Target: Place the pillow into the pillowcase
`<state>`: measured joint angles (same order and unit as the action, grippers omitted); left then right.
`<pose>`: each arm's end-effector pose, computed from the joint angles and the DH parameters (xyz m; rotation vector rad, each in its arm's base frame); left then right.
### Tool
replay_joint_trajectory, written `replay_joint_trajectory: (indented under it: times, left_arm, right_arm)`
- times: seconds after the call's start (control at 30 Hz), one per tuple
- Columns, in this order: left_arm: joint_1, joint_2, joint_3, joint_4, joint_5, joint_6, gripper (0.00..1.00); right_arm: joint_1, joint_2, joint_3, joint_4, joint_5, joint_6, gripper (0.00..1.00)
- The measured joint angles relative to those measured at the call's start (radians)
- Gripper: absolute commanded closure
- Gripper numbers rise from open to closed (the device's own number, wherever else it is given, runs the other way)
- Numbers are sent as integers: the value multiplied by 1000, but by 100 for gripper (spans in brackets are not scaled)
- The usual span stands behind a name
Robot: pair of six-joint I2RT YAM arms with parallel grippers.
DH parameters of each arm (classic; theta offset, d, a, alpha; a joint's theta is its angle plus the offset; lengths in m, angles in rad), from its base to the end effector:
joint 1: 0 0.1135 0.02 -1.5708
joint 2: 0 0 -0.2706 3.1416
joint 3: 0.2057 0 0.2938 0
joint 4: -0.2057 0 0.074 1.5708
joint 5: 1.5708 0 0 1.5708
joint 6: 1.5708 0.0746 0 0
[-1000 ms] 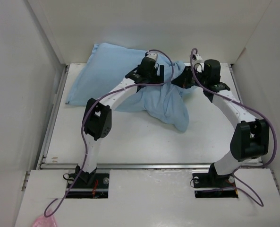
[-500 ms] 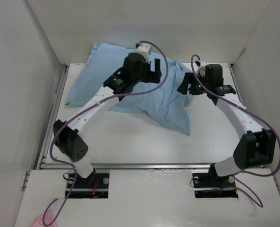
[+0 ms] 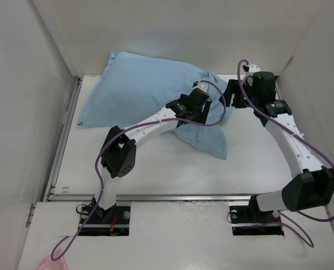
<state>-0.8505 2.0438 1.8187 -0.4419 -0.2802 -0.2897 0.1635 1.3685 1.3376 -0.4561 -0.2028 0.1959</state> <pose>0.3793 -0.4009 0.2586 0.4685 2.1761 -0.3182 0.3773 0.0775 0.3609 -0.0933 2.0727 0.4301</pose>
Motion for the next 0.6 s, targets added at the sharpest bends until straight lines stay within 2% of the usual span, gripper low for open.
replay_joint_trajectory:
  times: [0.1, 0.23, 0.33, 0.43, 0.53, 0.57, 0.6]
  left_arm:
    - [3, -31, 1, 14, -1, 4, 29]
    - [16, -71, -6, 34, -12, 15, 47]
    - [37, -77, -6, 50, -2, 24, 49]
    - [58, -61, 0, 49, 33, 31, 60]
    - [69, -36, 3, 49, 76, 45, 63]
    - [69, -29, 3, 49, 89, 53, 69]
    - [68, -24, 3, 49, 103, 56, 82]
  right_arm:
    - [0, 27, -15, -7, -6, 3, 28]
    - [0, 42, -33, 9, -54, 5, 29]
    - [0, 70, -37, 44, -93, 6, 29]
    - [0, 111, -37, 76, -121, 6, 29]
    - [0, 163, -36, 99, -146, 7, 31]
    - [0, 184, -35, 106, -155, 9, 31]
    - [0, 203, -35, 113, -163, 10, 33]
